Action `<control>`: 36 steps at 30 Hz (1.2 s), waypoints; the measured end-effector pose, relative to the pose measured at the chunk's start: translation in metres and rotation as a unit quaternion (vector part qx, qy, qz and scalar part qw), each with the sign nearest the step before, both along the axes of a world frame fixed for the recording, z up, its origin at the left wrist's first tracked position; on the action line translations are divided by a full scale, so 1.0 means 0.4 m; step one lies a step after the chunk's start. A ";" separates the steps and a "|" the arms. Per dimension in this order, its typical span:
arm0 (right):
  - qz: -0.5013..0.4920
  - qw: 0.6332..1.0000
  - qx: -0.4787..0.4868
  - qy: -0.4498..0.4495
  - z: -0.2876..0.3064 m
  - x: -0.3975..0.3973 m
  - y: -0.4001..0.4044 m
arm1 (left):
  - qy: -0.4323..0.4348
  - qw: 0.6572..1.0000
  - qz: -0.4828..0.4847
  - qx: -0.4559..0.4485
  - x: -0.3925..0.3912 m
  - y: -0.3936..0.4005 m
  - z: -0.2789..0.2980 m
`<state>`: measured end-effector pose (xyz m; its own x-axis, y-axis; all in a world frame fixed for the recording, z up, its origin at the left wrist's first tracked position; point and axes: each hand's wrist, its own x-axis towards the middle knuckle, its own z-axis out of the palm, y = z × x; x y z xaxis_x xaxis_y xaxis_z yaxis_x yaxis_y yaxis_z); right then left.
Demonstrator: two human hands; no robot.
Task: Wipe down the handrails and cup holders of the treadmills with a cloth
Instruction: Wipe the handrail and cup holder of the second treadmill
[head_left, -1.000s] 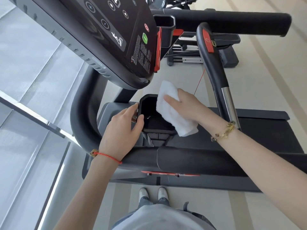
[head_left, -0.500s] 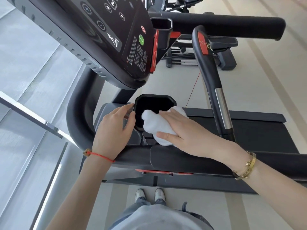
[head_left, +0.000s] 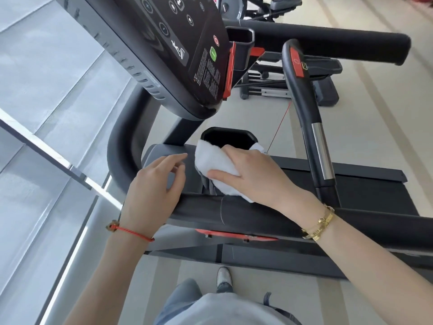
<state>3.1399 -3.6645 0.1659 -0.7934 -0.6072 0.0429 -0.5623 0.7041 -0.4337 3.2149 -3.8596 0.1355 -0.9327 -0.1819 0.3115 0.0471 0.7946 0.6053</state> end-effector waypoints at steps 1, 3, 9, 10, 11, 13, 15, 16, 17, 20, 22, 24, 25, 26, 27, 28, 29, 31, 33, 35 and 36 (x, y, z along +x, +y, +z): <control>-0.021 1.000 -0.004 0.013 0.004 0.010 0.008 | 0.001 1.000 -0.009 0.000 0.002 -0.004 0.001; -0.067 0.997 -0.020 0.043 0.016 0.033 0.024 | 0.007 0.999 -0.031 0.006 0.007 -0.014 0.002; -0.180 0.975 -0.051 0.123 0.080 0.151 0.021 | 0.023 0.990 -0.137 0.011 0.019 -0.047 0.030; -0.198 0.971 -0.050 0.123 0.084 0.178 0.019 | 0.030 0.988 -0.154 0.008 0.022 -0.051 0.034; -0.216 0.968 -0.054 0.118 0.086 0.207 0.019 | 0.036 0.985 -0.170 0.006 0.026 -0.055 0.038; -0.261 0.958 -0.070 0.099 0.082 0.271 0.021 | 0.043 0.978 -0.206 0.005 0.039 -0.060 0.045; -0.314 0.942 -0.087 0.080 0.067 0.340 0.026 | 0.050 0.968 -0.245 0.011 0.055 -0.061 0.048; -0.342 0.932 -0.094 0.072 0.057 0.377 0.028 | 0.052 0.962 -0.267 0.016 0.065 -0.059 0.049; -0.369 0.922 -0.100 0.065 0.045 0.413 0.030 | 0.052 0.956 -0.289 0.020 0.075 -0.055 0.048; -0.440 0.892 -0.095 0.049 0.005 0.515 0.032 | 0.050 0.935 -0.350 0.014 0.109 -0.033 0.042; -0.481 0.872 -0.084 0.041 -0.019 0.573 0.033 | 0.042 0.918 -0.393 0.009 0.127 -0.012 0.031; -0.520 0.851 -0.071 0.036 -0.039 0.625 0.035 | 0.030 0.901 -0.433 0.009 0.143 0.015 0.017; -0.538 0.840 -0.066 0.036 -0.049 0.649 0.037 | 0.026 0.893 -0.450 0.008 0.151 0.029 0.010; -0.554 0.830 -0.063 0.037 -0.058 0.671 0.039 | 0.024 0.884 -0.467 0.007 0.157 0.044 0.002; -0.567 0.820 -0.062 0.037 -0.067 0.692 0.042 | 0.021 0.875 -0.484 0.005 0.162 0.059 -0.006; -0.579 0.812 -0.059 0.036 -0.076 0.712 0.044 | 0.016 0.865 -0.501 0.002 0.167 0.074 -0.015; -0.590 0.805 -0.054 0.033 -0.086 0.729 0.046 | 0.010 0.857 -0.515 0.000 0.170 0.090 -0.025; -0.611 0.790 -0.042 0.026 -0.107 0.762 0.053 | 0.000 0.843 -0.537 -0.002 0.174 0.124 -0.041; -0.634 0.772 -0.042 0.015 -0.126 0.787 0.065 | -0.004 0.830 -0.557 -0.006 0.177 0.163 -0.051; -0.656 0.753 -0.049 0.002 -0.141 0.809 0.082 | -0.009 0.812 -0.584 -0.015 0.177 0.206 -0.058; -0.663 0.747 -0.049 0.001 -0.147 0.819 0.092 | -0.013 0.802 -0.597 -0.020 0.178 0.229 -0.060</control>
<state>3.4675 -3.6277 0.1071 -0.6944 0.7187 0.0366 0.6010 0.6071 -0.5199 3.2861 -3.7680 0.1116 -0.4404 0.8557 0.2718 0.7764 0.2110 0.5938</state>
